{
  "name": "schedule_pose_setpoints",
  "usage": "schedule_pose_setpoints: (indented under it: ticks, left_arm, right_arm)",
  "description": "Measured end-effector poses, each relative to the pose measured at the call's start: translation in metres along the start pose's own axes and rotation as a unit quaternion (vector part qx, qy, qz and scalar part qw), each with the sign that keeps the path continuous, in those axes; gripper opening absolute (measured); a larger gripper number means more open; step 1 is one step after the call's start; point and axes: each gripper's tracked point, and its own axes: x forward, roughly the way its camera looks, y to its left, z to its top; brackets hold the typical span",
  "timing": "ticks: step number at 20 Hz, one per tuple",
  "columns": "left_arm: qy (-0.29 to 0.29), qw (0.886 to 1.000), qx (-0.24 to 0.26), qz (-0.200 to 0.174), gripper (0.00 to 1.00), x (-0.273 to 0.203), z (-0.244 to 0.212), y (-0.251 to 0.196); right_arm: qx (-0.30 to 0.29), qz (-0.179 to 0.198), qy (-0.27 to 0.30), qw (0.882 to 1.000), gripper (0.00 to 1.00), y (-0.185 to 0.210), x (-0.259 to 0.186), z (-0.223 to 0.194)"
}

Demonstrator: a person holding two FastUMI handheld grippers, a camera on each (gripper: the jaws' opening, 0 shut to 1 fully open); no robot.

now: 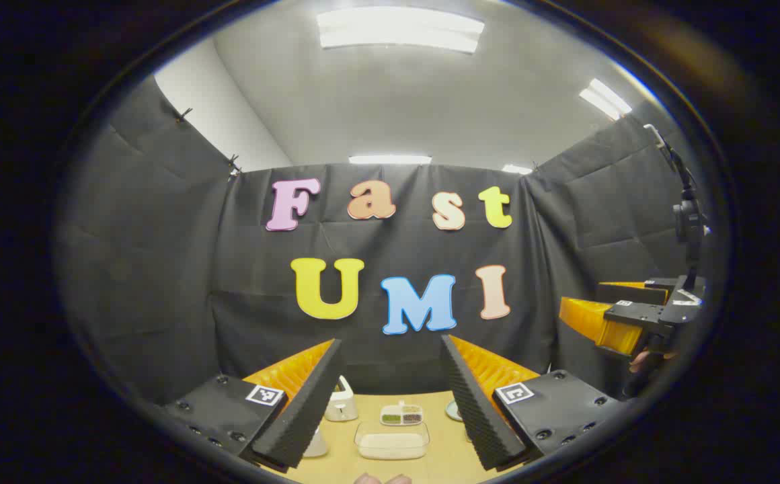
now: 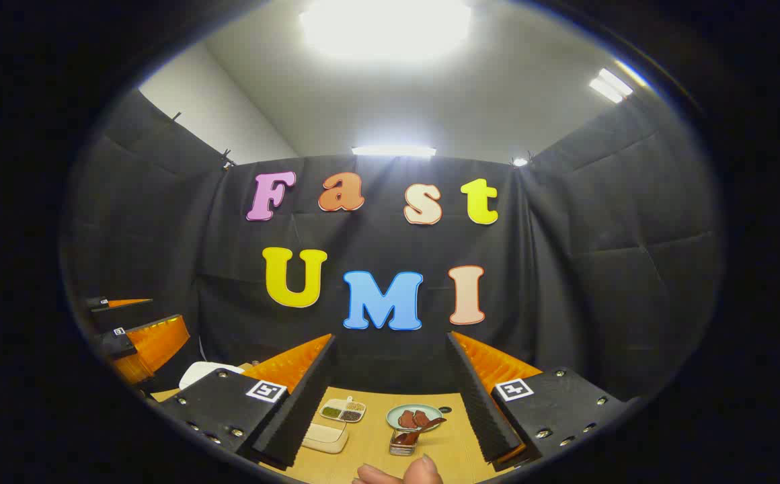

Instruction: Close the left gripper, press the button to open the rice cooker; take a wooden spoon from the chopstick holder with the right hand, scoop a spoonful of rice and pour it into the rice cooker, then put the wooden spoon back into the chopstick holder.

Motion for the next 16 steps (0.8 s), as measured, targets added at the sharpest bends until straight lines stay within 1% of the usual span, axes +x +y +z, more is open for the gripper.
schedule_pose_setpoints:
  ticks: [2,3,4,8,12,16]
  left_arm:
    - [0.005,1.000,0.006,0.000,0.98,-0.001,-0.005,-0.001]
    - [0.005,1.000,0.005,0.000,0.97,-0.001,-0.005,0.000]
    - [0.006,1.000,0.001,0.001,0.99,0.000,-0.005,-0.002]
    - [0.010,1.000,-0.002,0.003,0.98,0.000,-0.009,0.001]
    - [0.006,1.000,0.005,0.010,0.98,0.002,-0.008,0.009]
    - [0.010,1.000,0.000,0.018,0.99,-0.002,-0.013,0.017]
  right_arm:
    - [0.006,-0.002,-0.001,1.000,0.97,-0.003,-0.001,0.001]
    - [0.007,-0.003,0.000,1.000,0.97,-0.004,-0.001,0.001]
    - [0.009,-0.004,0.000,1.000,0.97,-0.004,-0.001,0.001]
    - [0.011,-0.001,0.004,1.000,0.97,-0.003,0.002,-0.002]
    - [0.012,0.004,0.000,1.000,0.97,0.004,0.005,0.002]
    - [0.008,0.013,-0.008,1.000,0.97,0.012,0.005,0.007]
